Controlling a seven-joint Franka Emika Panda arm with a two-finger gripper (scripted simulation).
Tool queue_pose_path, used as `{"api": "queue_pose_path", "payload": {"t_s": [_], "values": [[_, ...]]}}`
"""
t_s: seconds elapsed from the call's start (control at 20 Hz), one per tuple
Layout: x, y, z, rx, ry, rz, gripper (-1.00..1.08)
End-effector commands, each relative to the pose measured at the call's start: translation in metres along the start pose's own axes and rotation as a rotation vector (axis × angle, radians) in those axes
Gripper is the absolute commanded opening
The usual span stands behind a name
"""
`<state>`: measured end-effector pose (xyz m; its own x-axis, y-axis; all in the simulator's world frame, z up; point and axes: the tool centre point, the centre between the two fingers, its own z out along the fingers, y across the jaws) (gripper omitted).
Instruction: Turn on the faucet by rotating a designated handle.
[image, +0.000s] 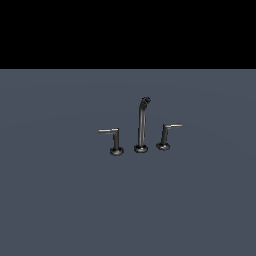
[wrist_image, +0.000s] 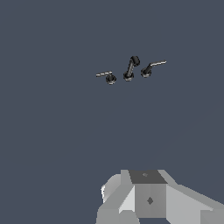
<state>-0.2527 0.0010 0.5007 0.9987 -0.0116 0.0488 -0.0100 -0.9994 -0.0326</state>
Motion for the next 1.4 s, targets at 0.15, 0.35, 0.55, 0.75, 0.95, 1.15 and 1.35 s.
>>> {"api": "queue_pose_path", "payload": {"t_s": [0.15, 0.35, 0.55, 0.75, 0.95, 1.15, 1.35], "values": [[0.000, -0.001, 0.001, 0.000, 0.000, 0.005, -1.00], [0.003, -0.005, 0.008, -0.001, 0.000, 0.027, -1.00], [0.007, -0.012, 0.020, -0.003, -0.001, 0.068, -1.00], [0.014, -0.021, 0.037, -0.005, -0.002, 0.127, -1.00], [0.023, -0.033, 0.060, -0.008, -0.003, 0.204, -1.00], [0.036, -0.046, 0.086, -0.011, -0.004, 0.293, -1.00], [0.050, -0.058, 0.113, -0.015, -0.005, 0.383, -1.00]]}}
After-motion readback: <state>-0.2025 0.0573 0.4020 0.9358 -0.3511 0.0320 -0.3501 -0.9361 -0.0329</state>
